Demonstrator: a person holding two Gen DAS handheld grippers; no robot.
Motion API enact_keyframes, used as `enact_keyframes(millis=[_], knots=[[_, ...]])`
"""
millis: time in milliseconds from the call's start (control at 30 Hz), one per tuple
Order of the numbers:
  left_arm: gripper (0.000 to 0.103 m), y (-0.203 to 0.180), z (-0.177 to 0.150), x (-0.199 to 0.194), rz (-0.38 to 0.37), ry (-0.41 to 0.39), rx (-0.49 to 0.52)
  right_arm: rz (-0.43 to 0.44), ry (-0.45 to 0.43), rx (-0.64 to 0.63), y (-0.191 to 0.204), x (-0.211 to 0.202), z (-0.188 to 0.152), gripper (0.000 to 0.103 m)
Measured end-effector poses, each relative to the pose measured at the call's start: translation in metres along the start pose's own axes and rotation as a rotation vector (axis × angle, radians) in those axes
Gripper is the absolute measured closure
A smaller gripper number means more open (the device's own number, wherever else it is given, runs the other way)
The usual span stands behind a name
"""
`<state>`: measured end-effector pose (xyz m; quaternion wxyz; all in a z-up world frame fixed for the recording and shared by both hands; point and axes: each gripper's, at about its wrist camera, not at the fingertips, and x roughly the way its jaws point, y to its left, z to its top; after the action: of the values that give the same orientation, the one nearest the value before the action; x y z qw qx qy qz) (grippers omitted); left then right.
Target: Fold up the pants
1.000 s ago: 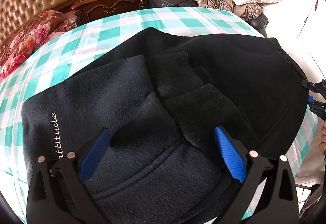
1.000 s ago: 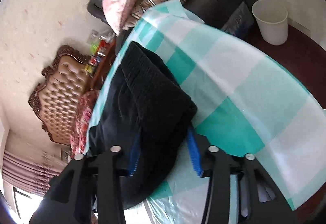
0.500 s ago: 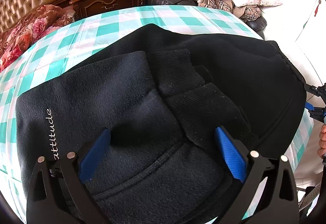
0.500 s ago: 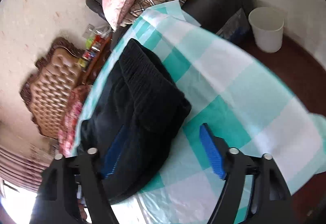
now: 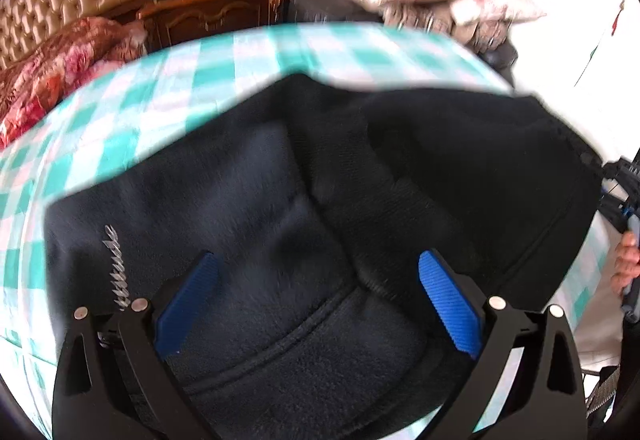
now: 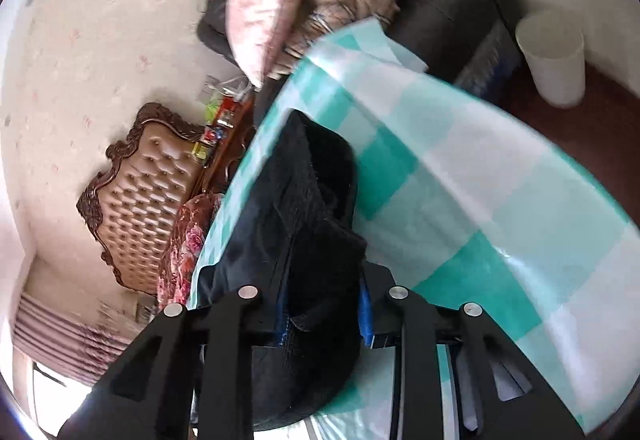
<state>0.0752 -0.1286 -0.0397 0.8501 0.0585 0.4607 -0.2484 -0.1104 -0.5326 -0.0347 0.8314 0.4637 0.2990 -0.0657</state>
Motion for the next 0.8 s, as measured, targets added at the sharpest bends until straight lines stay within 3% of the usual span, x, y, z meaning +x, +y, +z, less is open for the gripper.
enact_keyframes(millis=[200, 367, 567, 733, 800], knots=[[0.002, 0.021, 0.045, -0.037, -0.139, -0.059, -0.127, -0.006, -0.075, -0.22, 0.083, -0.016, -0.005, 0.076], [0.002, 0.026, 0.076, -0.046, -0.291, -0.04, -0.181, -0.05, -0.111, -0.483, 0.16, -0.018, -0.037, 0.076], [0.002, 0.031, 0.088, -0.044, -0.449, 0.034, -0.245, -0.085, -0.101, -0.812, 0.242, 0.012, -0.102, 0.077], [0.002, 0.052, 0.082, -0.051, -0.495, 0.051, -0.262, -0.092, -0.069, -1.109, 0.291, 0.044, -0.182, 0.077], [0.002, 0.068, 0.075, -0.04, -0.56, 0.11, -0.307, -0.093, -0.056, -1.227, 0.302, 0.059, -0.218, 0.078]])
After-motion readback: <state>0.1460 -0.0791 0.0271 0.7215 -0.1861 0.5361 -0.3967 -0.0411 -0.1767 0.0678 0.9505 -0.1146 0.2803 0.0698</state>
